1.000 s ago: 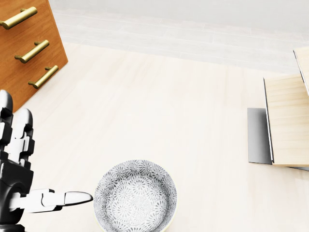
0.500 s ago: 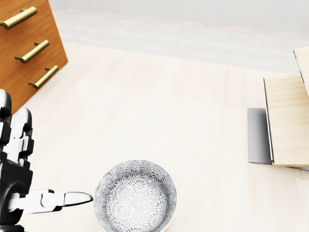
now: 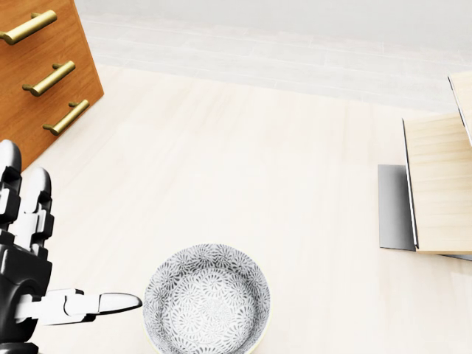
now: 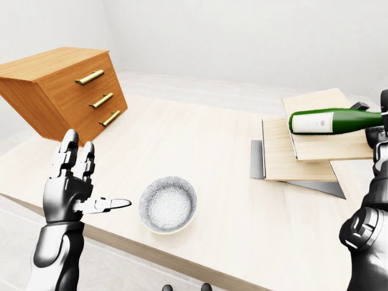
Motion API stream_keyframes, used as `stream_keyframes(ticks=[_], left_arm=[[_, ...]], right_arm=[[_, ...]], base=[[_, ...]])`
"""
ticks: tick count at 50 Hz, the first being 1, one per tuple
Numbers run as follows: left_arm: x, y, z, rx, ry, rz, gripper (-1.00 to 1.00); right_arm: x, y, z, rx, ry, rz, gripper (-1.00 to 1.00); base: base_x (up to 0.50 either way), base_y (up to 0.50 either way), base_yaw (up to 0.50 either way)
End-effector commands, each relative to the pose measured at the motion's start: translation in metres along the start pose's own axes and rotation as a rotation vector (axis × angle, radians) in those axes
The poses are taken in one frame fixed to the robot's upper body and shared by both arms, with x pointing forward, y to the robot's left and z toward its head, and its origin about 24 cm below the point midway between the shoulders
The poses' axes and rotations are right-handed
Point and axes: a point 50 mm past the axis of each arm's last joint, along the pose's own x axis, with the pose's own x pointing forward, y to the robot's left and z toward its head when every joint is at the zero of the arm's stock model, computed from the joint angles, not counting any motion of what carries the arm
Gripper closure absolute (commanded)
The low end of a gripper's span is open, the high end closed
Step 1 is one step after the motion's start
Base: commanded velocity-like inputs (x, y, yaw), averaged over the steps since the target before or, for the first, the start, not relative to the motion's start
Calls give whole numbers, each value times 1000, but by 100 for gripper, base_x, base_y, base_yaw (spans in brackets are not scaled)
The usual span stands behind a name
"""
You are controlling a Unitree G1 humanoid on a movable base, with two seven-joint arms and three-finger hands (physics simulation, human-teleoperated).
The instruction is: Put the wine bottle on the wine rack.
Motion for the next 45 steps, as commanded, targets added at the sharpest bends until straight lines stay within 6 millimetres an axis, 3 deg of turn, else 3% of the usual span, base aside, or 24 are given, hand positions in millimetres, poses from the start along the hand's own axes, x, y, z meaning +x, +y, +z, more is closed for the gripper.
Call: stream_keyframes(ticks=[1,18,45], left_arm=[[0,0,-1,0,5,0,-100],[0,0,-1,0,3,0,-100],[0,0,0,1,2,1,-100]], right_arm=[[-11,-59,-5,-107,40,-177,-100],[-19,-81,23,-118,-17,-206,-100],[-29,-101,47,-143,-59,-237,-100]], base=[[0,0,0],[0,0,0],[0,0,0]])
